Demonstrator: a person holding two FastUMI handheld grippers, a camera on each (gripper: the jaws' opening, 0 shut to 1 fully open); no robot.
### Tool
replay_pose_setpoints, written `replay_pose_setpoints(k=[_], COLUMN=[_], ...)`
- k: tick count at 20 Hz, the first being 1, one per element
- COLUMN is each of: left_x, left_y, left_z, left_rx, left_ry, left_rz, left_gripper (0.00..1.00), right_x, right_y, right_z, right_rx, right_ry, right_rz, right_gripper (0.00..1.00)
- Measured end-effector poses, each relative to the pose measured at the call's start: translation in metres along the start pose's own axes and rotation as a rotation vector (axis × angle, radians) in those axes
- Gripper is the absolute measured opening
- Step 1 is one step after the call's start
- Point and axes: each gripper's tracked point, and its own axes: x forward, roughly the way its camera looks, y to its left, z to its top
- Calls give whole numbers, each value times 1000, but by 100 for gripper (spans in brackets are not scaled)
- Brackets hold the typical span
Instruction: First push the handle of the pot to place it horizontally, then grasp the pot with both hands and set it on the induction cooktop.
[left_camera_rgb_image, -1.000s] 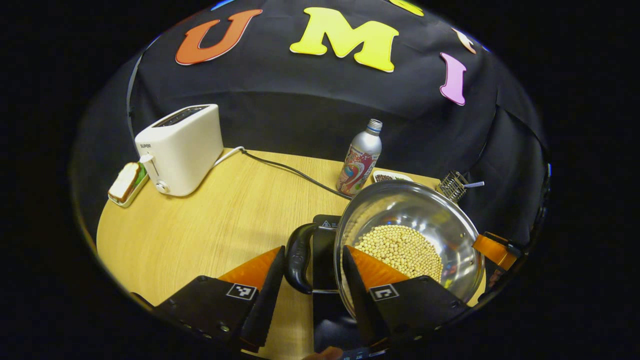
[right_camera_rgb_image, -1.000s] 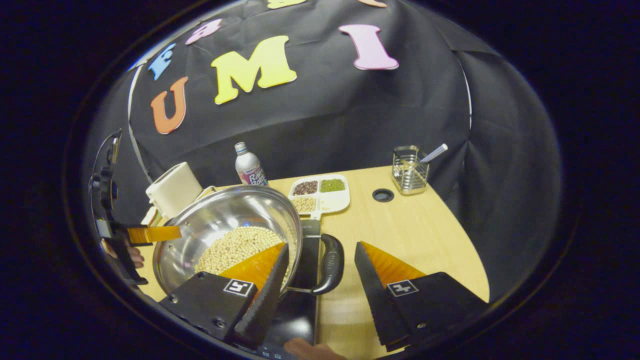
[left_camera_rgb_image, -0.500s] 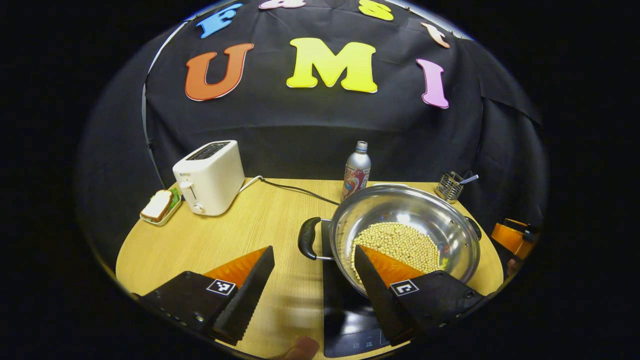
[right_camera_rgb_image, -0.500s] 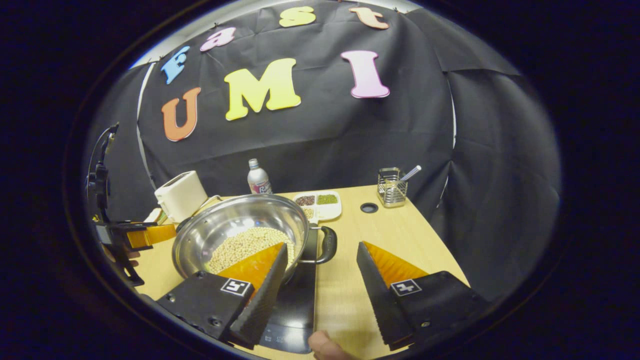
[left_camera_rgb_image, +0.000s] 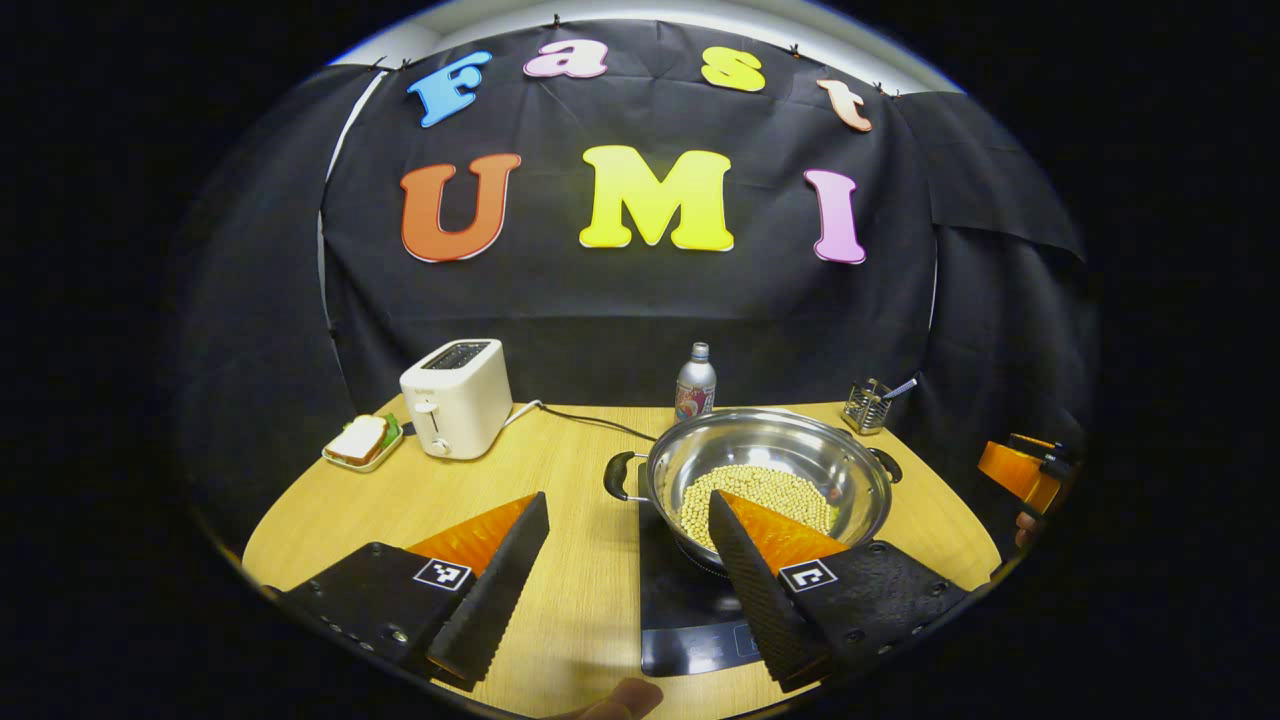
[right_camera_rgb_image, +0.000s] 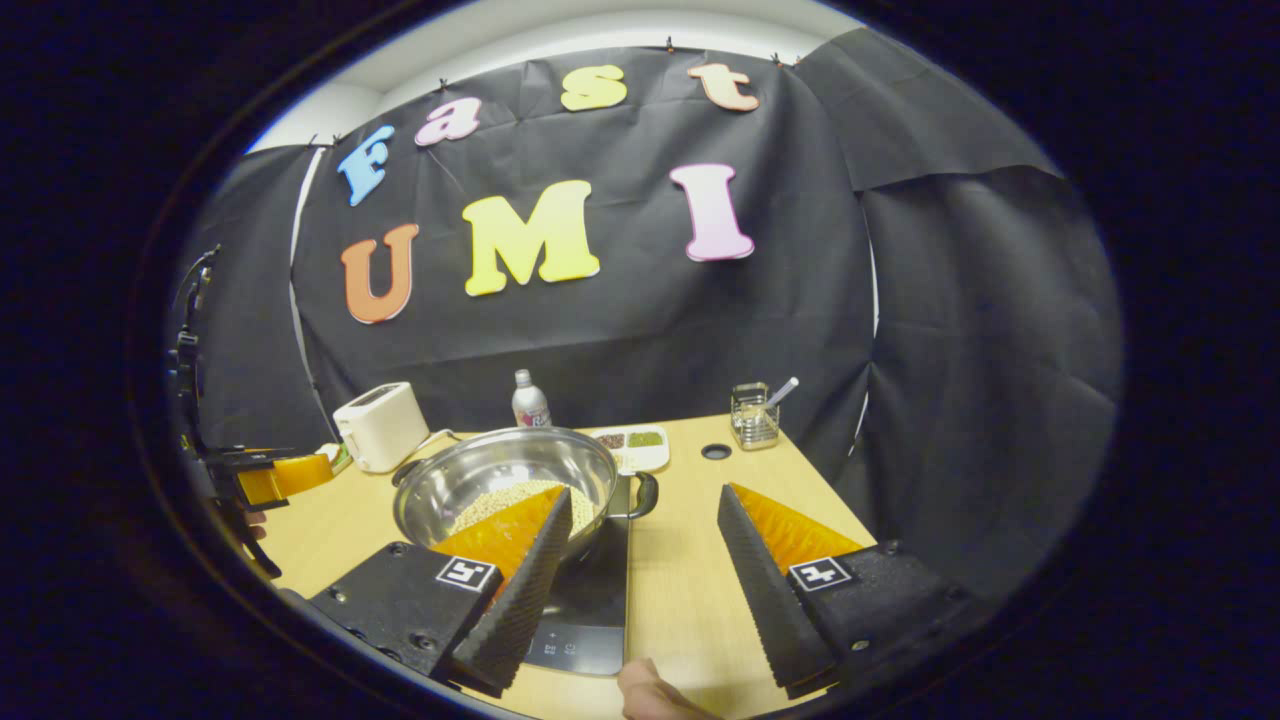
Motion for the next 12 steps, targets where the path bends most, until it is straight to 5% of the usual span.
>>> replay_pose_setpoints(k=[5, 12], left_x=[-67, -164], left_y=[-8, 12], left_z=[33, 85], left_rx=[-47, -24], left_ry=[-120, -283], left_rz=[-44, -9], left_gripper=[96, 95], right_x=[-62, -156], right_y=[6, 22], right_z=[29, 74], right_rx=[-51, -50], right_ry=[-123, -272], right_rz=[-13, -9], right_gripper=[90, 93])
